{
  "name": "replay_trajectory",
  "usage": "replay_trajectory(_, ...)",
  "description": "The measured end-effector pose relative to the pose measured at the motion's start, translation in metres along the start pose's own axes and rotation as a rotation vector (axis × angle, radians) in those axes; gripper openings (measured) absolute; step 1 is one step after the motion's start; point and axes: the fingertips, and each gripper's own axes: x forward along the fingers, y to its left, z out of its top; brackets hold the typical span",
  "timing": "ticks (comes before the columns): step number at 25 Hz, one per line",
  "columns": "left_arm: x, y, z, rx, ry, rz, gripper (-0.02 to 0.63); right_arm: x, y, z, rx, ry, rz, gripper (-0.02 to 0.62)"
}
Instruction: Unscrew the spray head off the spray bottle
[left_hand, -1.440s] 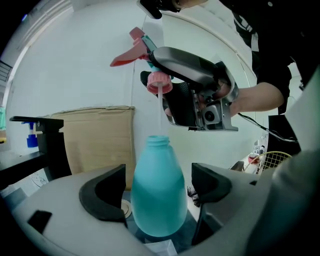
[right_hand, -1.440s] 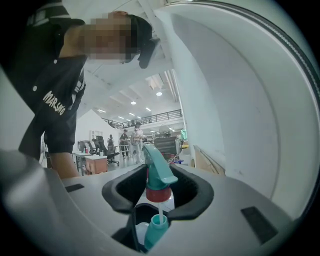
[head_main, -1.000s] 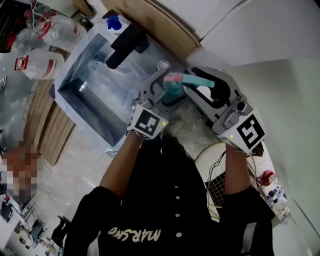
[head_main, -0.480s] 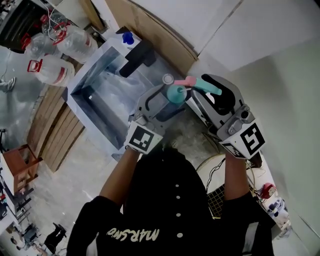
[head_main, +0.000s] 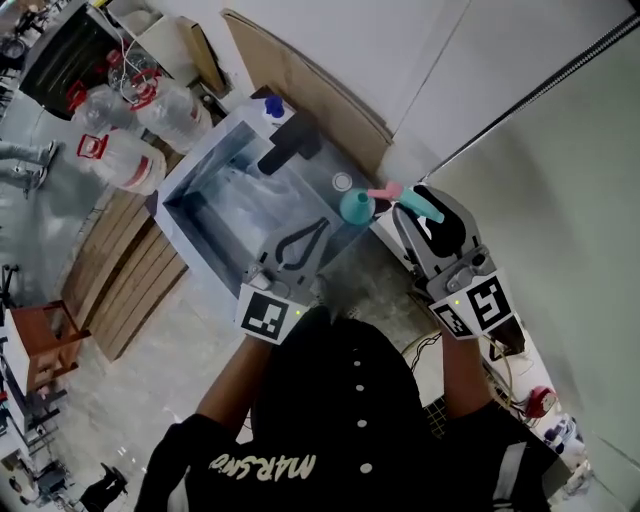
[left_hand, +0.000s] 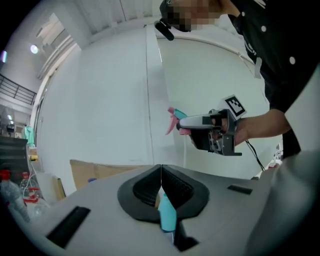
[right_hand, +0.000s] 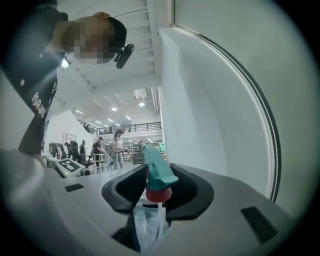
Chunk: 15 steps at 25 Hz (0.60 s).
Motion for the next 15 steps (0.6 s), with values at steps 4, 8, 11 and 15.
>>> replay_trajectory(4, -0.024, 0.012, 0.018, -0.131, -0.038, 0.113, 0.025, -0.013, 0.012, 0.005, -0.030, 0.009, -0.033, 0.153)
replay_trajectory(8, -0.044, 0.016, 0.030, -0.130, -0.034, 0.160, 0.025, -0.021, 0.023, 0.005, -0.077, 0.020, -0.051, 0.153)
replay_trajectory(11, -0.059, 0.020, 0.034, -0.138, -0.025, 0.199, 0.026, -0.028, 0.031, 0.002, -0.071, 0.026, -0.068, 0.153)
replay_trajectory(15, -0.070, 0.024, 0.037, -0.122, -0.025, 0.221, 0.025, -0.037, 0.032, -0.006, -0.054, 0.035, -0.102, 0.153)
